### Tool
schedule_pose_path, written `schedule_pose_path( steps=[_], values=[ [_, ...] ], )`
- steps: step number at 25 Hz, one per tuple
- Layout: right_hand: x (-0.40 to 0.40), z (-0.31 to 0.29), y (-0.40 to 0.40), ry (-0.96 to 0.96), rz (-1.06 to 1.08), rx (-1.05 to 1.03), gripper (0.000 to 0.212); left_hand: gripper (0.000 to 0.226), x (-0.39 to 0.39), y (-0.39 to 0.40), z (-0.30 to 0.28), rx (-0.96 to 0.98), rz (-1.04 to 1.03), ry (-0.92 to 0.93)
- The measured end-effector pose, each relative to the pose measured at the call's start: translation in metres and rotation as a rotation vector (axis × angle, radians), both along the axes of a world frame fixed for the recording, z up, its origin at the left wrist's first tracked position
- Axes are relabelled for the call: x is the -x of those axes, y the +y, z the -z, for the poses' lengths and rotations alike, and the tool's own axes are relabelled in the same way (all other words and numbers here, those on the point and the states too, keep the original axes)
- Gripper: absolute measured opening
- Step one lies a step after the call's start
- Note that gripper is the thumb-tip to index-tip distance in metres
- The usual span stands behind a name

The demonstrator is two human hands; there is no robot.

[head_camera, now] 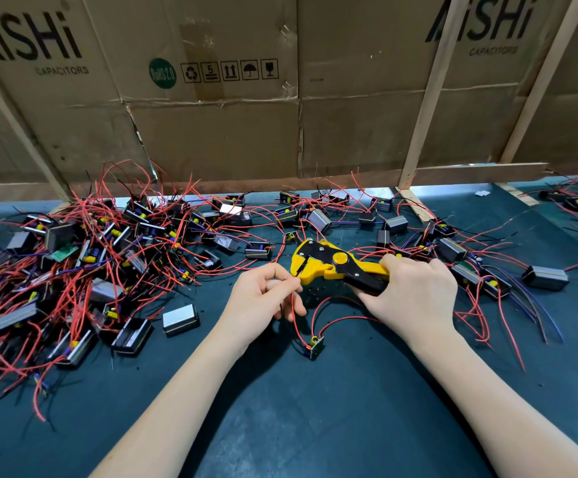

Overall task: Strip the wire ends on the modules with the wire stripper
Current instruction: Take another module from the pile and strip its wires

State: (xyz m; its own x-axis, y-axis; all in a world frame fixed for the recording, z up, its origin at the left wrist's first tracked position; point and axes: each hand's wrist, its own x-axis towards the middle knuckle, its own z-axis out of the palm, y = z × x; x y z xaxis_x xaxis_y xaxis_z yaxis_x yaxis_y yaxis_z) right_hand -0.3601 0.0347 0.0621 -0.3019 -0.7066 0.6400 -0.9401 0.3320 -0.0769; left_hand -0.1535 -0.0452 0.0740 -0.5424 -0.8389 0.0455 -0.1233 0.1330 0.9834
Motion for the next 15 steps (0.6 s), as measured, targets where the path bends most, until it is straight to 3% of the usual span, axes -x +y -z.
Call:
schedule_pose_path(
  steps=[10, 15],
  values=[
    [0.012, 0.008, -0.003, -0.065, 0.079, 0.082, 0.059, 0.019, -0.001, -0.001, 0.001, 0.000, -0.038, -0.040],
    [0.022, 0.006, -0.002, -0.267, 0.101, 0.128, 0.059, 0.016, -0.003, -0.002, -0.002, 0.010, -0.015, -0.029]
  ],
)
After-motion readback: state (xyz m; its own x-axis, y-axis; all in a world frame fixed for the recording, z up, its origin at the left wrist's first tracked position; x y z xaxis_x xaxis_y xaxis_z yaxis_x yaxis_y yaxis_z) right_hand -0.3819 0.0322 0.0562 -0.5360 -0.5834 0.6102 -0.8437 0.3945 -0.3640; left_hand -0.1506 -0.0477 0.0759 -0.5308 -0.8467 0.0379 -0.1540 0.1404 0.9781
